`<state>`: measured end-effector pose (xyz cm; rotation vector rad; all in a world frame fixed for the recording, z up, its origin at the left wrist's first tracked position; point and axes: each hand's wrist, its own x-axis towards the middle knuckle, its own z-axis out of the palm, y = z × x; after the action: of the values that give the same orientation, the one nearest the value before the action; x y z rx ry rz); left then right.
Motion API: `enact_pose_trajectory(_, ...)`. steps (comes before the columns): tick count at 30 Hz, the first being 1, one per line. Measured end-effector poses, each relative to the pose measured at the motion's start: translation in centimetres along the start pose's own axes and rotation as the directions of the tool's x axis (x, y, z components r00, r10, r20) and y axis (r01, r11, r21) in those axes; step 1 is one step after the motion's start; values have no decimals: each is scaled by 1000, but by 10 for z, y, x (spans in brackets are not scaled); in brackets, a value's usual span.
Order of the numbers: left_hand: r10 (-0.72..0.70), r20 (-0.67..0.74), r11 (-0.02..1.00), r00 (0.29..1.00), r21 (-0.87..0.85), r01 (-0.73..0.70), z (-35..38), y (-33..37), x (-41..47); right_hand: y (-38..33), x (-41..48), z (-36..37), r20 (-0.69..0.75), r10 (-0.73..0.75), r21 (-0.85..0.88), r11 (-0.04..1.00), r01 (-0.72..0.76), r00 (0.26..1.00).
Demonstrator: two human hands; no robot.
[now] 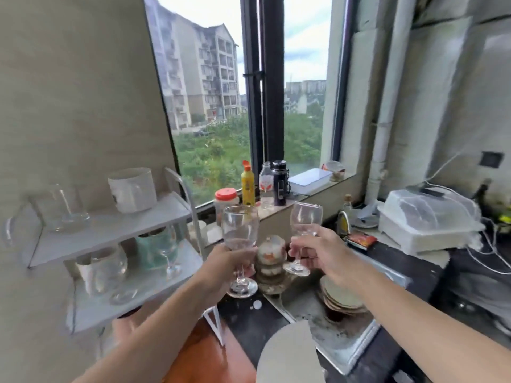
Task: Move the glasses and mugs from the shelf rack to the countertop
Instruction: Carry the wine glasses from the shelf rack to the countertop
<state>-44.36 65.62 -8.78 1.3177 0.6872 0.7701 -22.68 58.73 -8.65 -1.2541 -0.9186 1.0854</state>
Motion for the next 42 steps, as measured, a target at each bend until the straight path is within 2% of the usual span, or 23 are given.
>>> enact_pose_trajectory(4, -62, 235, 998, 970, -9, 66, 84, -24, 33, 5, -34, -96, -156, 15, 25, 1000, -11, 988)
enact_pose_trajectory(9, -124, 368, 991, 922, -2, 134, 217, -53, 65, 2, -92, -228, -346, 19, 16, 1000, -14, 938)
enact_pose_trajectory(16, -254, 589, 934, 767, -57, 353, 410, -101, 97, 2, -182, -409, -598, 48, -8, 998, -66, 800)
enact_pose_trajectory(20, -296, 668, 913, 683, -11, 407, 503, -124, 113, 8, -226, -487, -699, 78, 33, 996, -77, 711)
enact_pose_trajectory(23, -341, 711, 906, 615, 74, 417, 567, -140, 131, 17, -251, -542, -758, 97, 61, 995, -78, 645)
enact_pose_trajectory(32, -472, 798, 856, 376, 313, 412, 763, -198, 195, 31, -295, -695, -913, 151, 131, 988, -79, 380)
enact_pose_trajectory(38, -481, 850, 864, 216, 418, 282, 899, -214, 216, 13, -339, -778, -960, 156, 146, 987, -62, 231)
enact_pose_trajectory(42, -484, 863, 864, 146, 444, 237, 978, -236, 217, 21, -377, -836, -975, 174, 167, 984, -63, 139)
